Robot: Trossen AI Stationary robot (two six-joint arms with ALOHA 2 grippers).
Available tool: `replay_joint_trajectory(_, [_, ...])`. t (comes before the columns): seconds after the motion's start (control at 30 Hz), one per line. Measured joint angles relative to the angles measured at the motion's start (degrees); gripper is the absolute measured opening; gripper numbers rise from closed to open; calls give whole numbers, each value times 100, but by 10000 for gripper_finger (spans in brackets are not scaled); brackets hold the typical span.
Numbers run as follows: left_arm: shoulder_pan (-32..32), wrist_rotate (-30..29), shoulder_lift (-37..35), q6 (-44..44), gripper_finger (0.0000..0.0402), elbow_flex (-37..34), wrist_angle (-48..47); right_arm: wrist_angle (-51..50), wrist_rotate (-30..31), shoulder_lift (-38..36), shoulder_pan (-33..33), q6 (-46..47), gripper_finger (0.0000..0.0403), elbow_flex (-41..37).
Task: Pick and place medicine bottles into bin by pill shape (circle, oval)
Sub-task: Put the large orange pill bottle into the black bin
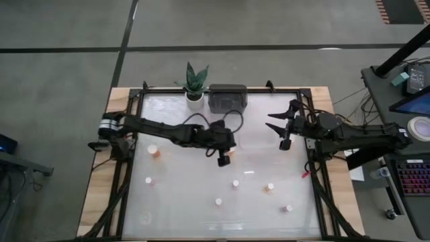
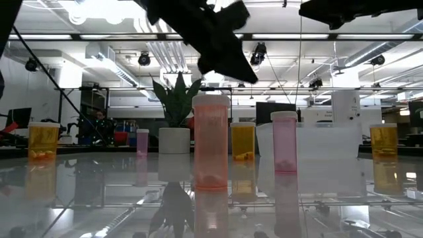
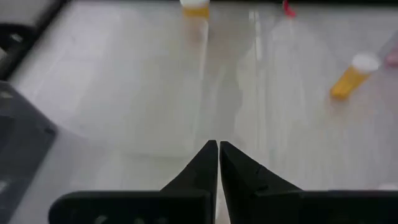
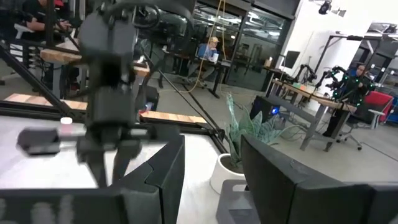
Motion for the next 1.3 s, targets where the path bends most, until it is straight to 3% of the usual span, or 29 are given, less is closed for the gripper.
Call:
replay_joint_trajectory(0.2, [0,15,468,44,1,471,-727,-80,0,0,0,-16,148,0])
replay_joint_trajectory(0.47, [0,15,507,113,11,428,-979,-82,2,0,0,-55,148,0])
replay_joint_trajectory(0.6, [-2,13,495,391,57,428,-1010,-82,2,0,0,-56,148,0])
replay_joint_trajectory(1.0, [-2,26,495,450,266,372,-999,-90,4,0,0,-61,148,0])
replay_joint_trajectory(1.1, [17,17,495,446,288,314,-1001,-97,4,0,0,-61,148,0])
replay_joint_trajectory(1.3, [38,-53,495,444,292,220,-840,-101,4,0,0,-73,148,0])
